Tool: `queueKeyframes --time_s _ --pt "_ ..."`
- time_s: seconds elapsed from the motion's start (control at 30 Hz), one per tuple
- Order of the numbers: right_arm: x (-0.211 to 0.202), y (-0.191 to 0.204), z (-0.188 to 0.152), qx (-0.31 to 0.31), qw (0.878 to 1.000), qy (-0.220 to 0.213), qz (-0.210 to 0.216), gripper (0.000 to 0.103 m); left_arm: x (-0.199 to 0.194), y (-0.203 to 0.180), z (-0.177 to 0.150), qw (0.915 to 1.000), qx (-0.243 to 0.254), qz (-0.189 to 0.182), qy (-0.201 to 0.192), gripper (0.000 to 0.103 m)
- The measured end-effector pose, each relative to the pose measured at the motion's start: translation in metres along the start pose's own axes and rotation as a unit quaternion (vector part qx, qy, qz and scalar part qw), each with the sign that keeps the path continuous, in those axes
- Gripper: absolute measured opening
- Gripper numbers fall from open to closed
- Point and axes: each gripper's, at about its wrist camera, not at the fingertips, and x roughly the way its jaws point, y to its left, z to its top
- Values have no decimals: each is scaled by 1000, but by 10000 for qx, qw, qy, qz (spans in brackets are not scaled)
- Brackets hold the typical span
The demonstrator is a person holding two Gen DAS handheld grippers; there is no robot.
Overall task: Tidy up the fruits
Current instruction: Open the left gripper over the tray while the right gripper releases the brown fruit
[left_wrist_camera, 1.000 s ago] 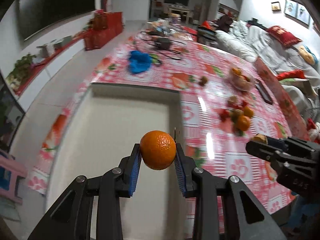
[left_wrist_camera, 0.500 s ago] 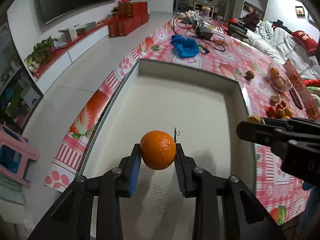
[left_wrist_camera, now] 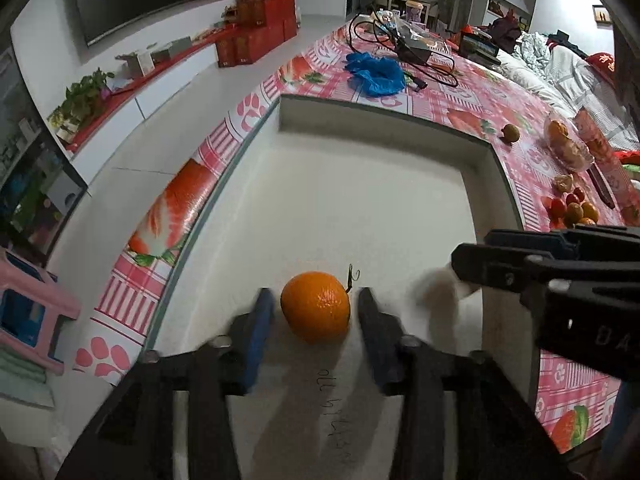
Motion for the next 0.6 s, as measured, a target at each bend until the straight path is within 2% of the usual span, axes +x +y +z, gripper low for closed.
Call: queueKeyframes --time_s 0.03,0.07,0.1,0.27,0.43,0.47,0.5,0.53,0.6 --pt "-1 0 0 -16 10000 -16 -18 40 -3 -1 0 10000 12 46 -77 67" --pt "-3 1 0 -34 10000 -52 -51 64 -5 -2 1 9999 12 73 -129 73" --pt "-6 1 -1 -60 9999 -124 -105 77 -7 -3 1 9998 18 99 -194 77" --pt "-18 3 -1 -224 9989 -289 -284 77 -12 -9 4 9996 61 135 -241 80" --pt "-30 -8 -5 -135 9981 -409 -440 77 -17 -18 8 9996 121 138 -218 81" --pt "-32 -12 -6 -102 9979 -420 -478 81 -18 -20 8 9996 136 136 -222 81" --pt "-35 -17 -7 -46 9975 -446 -550 97 -20 -23 9 9995 161 120 -227 82" --pt "-38 -20 -8 -9 9969 -502 -603 103 -23 -26 10 9995 190 84 -234 82" --pt "-46 -28 -11 46 9960 -596 -669 103 -27 -33 12 9994 245 -30 -225 82"
